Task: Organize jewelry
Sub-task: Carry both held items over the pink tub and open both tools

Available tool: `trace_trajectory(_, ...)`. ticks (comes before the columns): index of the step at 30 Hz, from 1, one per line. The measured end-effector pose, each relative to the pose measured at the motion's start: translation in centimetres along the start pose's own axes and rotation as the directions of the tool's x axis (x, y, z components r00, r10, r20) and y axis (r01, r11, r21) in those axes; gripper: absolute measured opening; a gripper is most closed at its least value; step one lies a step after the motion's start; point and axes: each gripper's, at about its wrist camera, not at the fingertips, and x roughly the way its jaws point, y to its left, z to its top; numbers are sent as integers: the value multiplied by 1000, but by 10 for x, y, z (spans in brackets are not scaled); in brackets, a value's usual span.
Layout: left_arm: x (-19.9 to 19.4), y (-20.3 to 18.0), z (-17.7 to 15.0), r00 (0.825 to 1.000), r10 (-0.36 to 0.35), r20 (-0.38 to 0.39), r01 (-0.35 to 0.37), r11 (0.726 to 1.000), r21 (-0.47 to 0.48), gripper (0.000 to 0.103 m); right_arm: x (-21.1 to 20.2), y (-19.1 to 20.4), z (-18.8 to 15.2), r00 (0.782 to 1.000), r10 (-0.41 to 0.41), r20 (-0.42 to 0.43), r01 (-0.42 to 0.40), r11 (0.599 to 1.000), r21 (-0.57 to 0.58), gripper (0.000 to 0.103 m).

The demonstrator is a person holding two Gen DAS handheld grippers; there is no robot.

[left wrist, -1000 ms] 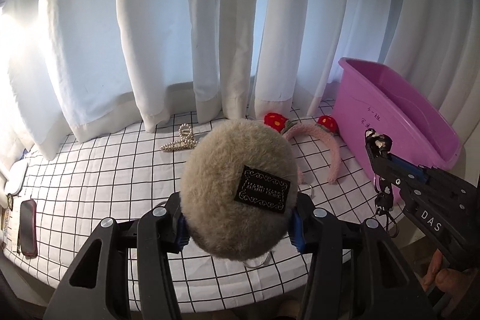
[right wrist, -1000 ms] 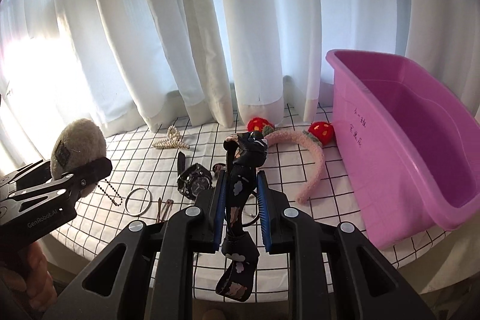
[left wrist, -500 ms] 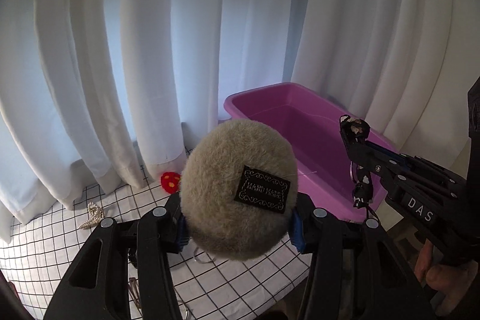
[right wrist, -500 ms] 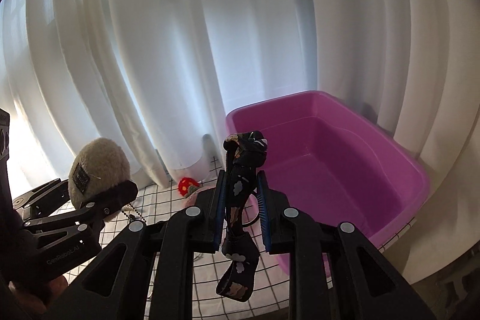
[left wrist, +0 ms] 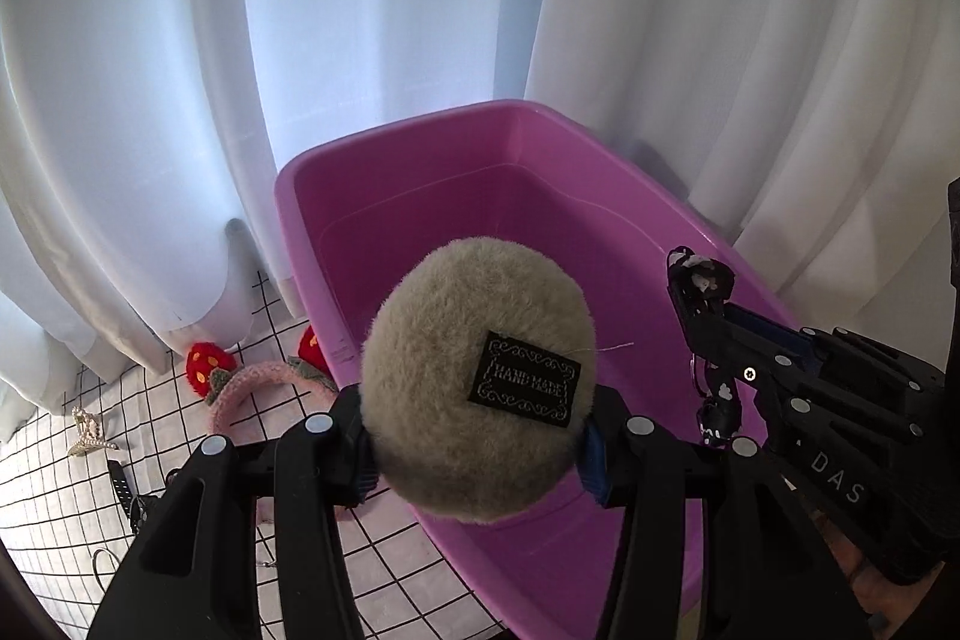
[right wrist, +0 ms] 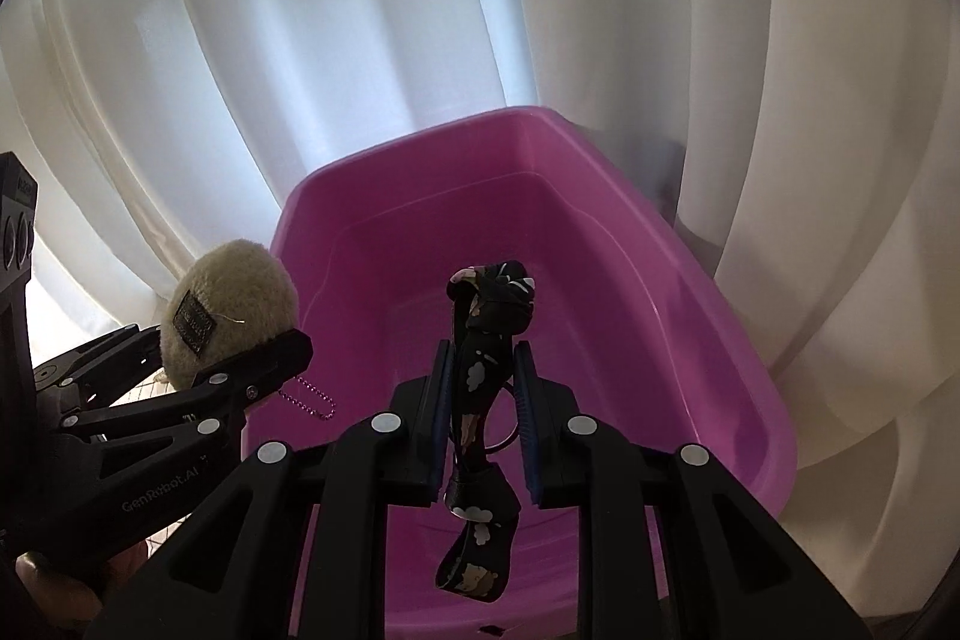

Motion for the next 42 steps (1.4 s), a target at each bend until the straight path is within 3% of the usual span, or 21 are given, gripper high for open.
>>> trace_trajectory(8,48,-6,7,989,37,-144,-45,998,-51,50,35,-18,8,992,26,-127,-29,999,-27,19)
trace_trajectory(15,70,-8,10,975,59,-213,-75,995,-72,51,59,-28,10,979,35,-200,-42,999,-31,19)
trace_trajectory(18,71,-11,10,974,66,-216,-82,994,-66,58,66,-31,11,977,38,-211,-42,999,-15,20)
trace_trajectory(20,73,-12,9,973,70,-218,-85,994,-61,61,67,-31,14,976,21,-215,-26,999,-18,30)
trace_trajectory(25,72,-14,13,973,83,-217,-99,993,-66,69,63,-40,22,982,-1,-187,-2,1000,-16,39)
trace_trajectory(27,71,-16,14,972,101,-210,-116,991,-63,78,60,-42,23,984,-3,-180,1,1000,-11,39)
trace_trajectory(36,64,-16,18,973,118,-196,-132,989,-61,79,59,-45,25,985,-1,-171,2,1000,3,50)
trace_trajectory(42,41,-11,22,980,137,-142,-149,986,-78,88,46,-42,27,991,15,-133,-13,1000,15,55)
